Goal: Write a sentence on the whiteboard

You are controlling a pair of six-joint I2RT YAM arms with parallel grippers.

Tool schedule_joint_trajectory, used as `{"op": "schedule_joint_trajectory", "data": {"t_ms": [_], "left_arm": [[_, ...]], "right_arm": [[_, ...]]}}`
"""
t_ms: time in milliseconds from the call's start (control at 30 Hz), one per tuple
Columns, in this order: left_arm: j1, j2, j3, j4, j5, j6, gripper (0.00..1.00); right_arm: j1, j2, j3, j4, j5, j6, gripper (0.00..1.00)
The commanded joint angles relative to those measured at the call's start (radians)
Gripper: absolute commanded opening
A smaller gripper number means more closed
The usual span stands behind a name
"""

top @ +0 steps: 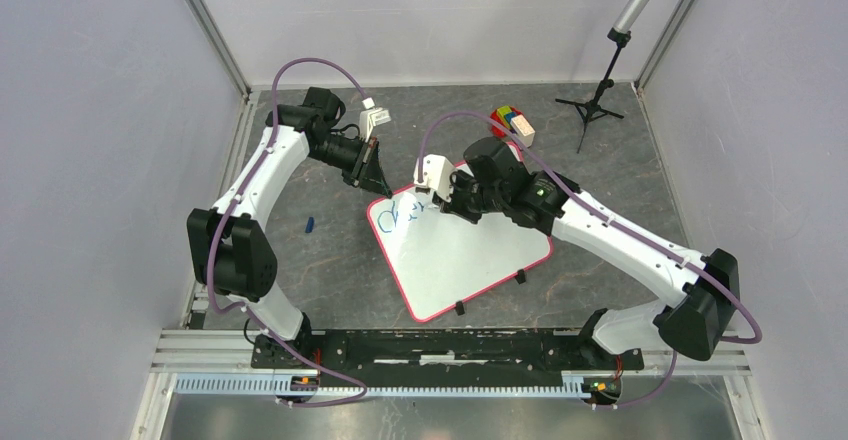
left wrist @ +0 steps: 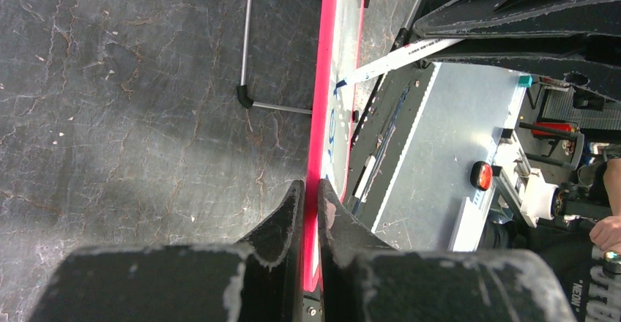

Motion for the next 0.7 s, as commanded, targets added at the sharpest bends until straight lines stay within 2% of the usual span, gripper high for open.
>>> {"op": "schedule_joint_trajectory", "data": {"t_ms": [0, 433, 667], "left_arm": [[-0.026, -0.003, 0.001, -0.026, 0.018, 0.044, 0.02], [-0.026, -0.003, 0.001, -0.026, 0.02, 0.045, 0.02], [-0.026, -0.003, 0.001, -0.026, 0.021, 0.044, 0.02]], "right_arm": [[-0.021, 0.009, 0.036, 0.016, 0.033, 0.006, 0.0], [-0.034, -0.055, 0.023, -0.003, -0.038, 0.007, 0.0], [-0.034, -0.049, 0.015, 0.009, -0.003, 0.011, 0.0]]}}
